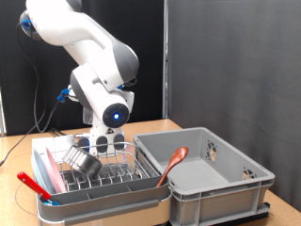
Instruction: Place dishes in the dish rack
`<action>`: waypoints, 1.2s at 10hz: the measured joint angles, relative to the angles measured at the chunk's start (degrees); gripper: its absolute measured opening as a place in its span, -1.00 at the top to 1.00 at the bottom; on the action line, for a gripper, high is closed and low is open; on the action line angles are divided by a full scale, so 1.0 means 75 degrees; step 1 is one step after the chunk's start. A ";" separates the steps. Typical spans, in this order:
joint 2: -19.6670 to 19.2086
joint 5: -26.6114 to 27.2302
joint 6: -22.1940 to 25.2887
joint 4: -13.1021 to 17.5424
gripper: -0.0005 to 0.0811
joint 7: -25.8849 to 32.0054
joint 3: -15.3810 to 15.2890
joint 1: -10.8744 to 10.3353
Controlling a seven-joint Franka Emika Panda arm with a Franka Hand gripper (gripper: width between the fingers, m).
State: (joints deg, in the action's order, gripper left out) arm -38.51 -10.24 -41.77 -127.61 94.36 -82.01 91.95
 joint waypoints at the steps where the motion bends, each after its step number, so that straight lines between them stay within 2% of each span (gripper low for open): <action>1: -0.0106 -0.0110 -0.0153 -0.0031 0.74 0.0000 0.0198 -0.0204; 4: -0.0350 -0.0252 -0.0572 -0.0116 0.74 -0.0028 0.0827 -0.0933; 7: -0.0457 -0.0265 -0.0775 -0.0193 0.74 -0.0212 0.1321 -0.1476; 12: -0.0475 -0.0611 -0.1259 -0.0325 0.74 -0.0280 0.1839 -0.1764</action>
State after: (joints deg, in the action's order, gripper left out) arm -42.07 -14.82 -51.21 -130.05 92.27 -68.22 78.72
